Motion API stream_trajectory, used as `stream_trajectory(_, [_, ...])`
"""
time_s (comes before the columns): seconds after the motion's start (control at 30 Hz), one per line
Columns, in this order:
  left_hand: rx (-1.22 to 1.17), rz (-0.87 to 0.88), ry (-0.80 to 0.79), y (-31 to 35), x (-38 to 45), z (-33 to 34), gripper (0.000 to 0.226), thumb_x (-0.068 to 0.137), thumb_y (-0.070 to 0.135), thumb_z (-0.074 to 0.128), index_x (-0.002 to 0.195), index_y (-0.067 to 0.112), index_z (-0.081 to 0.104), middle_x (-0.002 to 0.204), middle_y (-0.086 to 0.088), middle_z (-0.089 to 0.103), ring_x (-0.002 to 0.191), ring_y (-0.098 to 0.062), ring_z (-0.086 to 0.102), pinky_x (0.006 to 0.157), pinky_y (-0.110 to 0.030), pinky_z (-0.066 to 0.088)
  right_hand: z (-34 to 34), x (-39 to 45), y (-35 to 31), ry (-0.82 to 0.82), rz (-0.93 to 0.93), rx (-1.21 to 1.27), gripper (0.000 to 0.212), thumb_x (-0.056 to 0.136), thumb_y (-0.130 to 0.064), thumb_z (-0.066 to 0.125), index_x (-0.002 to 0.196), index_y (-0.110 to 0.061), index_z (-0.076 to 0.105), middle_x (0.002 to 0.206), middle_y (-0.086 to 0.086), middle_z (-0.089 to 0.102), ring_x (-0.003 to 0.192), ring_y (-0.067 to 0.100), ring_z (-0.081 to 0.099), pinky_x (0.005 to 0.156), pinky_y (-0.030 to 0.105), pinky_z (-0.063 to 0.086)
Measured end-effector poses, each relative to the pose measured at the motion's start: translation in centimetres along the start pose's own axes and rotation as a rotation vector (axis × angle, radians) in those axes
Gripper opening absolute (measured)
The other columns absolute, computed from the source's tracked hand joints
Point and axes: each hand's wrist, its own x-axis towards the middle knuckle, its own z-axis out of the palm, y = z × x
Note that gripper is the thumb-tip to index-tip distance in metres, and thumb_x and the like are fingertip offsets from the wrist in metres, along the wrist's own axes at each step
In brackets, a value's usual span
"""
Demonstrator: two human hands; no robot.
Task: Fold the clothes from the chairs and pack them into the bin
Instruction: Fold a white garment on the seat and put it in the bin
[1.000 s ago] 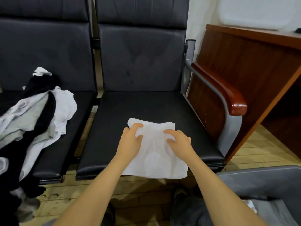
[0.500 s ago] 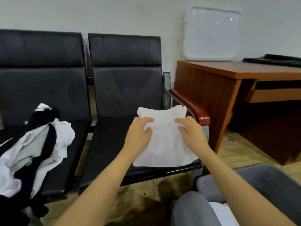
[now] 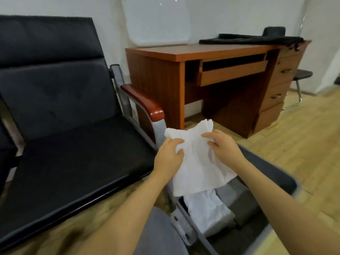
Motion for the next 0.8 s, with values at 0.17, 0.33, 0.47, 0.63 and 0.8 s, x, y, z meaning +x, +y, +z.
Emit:
stream_trajectory(0.17, [-0.001, -0.089, -0.249, -2.0, 1.9, 11.0, 0.034, 0.094, 0.017, 0.051, 0.127, 0.018, 0.055, 0.135, -0.005, 0.047, 0.119, -0.023, 0.048, 0.090, -0.024, 0.038, 2.6, -1.4, 10.7, -0.141, 0.124, 0.039, 0.035, 0.096, -0.008, 0.049, 0.125, -0.025, 0.061, 0.122, -0.001, 0.061, 0.102, 0.015, 0.058, 0.078, 0.015, 0.041])
stream_trajectory(0.33, [-0.050, -0.290, -0.459, -5.2, 3.1, 20.5, 0.034, 0.095, 0.016, 0.050, 0.129, 0.018, 0.054, 0.135, -0.007, 0.049, 0.119, -0.024, 0.049, 0.092, -0.024, 0.039, 6.6, -1.8, 19.2, -0.298, 0.247, -0.060, 0.035, 0.098, -0.012, 0.045, 0.127, -0.027, 0.058, 0.126, -0.004, 0.055, 0.110, 0.018, 0.056, 0.090, 0.032, 0.048])
stream_trajectory(0.47, [-0.020, -0.368, -0.642, -7.9, 4.5, 27.3, 0.033, 0.097, 0.016, 0.044, 0.128, 0.016, 0.054, 0.129, -0.011, 0.054, 0.113, -0.026, 0.053, 0.089, -0.027, 0.045, 9.8, -1.1, 25.1, -0.411, 0.237, -0.199, 0.042, 0.098, -0.010, 0.041, 0.131, -0.032, 0.054, 0.130, -0.005, 0.051, 0.109, 0.021, 0.054, 0.084, 0.034, 0.050])
stream_trajectory(0.63, [-0.140, -0.439, -0.696, -11.5, 6.7, 34.9, 0.029, 0.092, 0.014, 0.053, 0.119, 0.018, 0.060, 0.122, -0.009, 0.057, 0.107, -0.027, 0.057, 0.091, -0.035, 0.050, 13.9, 1.1, 31.5, -0.500, 0.209, -0.292, 0.034, 0.098, -0.023, 0.043, 0.126, -0.040, 0.054, 0.124, -0.007, 0.055, 0.106, 0.018, 0.057, 0.084, 0.030, 0.050])
stream_trajectory(0.8, [-0.289, -0.563, -0.663, -14.8, 6.7, 40.7, 0.039, 0.089, 0.012, 0.057, 0.127, 0.018, 0.052, 0.126, -0.014, 0.053, 0.106, -0.028, 0.056, 0.089, -0.038, 0.051, 17.4, 2.3, 35.7, -0.511, 0.194, -0.445, 0.032, 0.098, -0.035, 0.045, 0.129, -0.039, 0.051, 0.123, -0.005, 0.055, 0.106, 0.019, 0.054, 0.081, 0.030, 0.048])
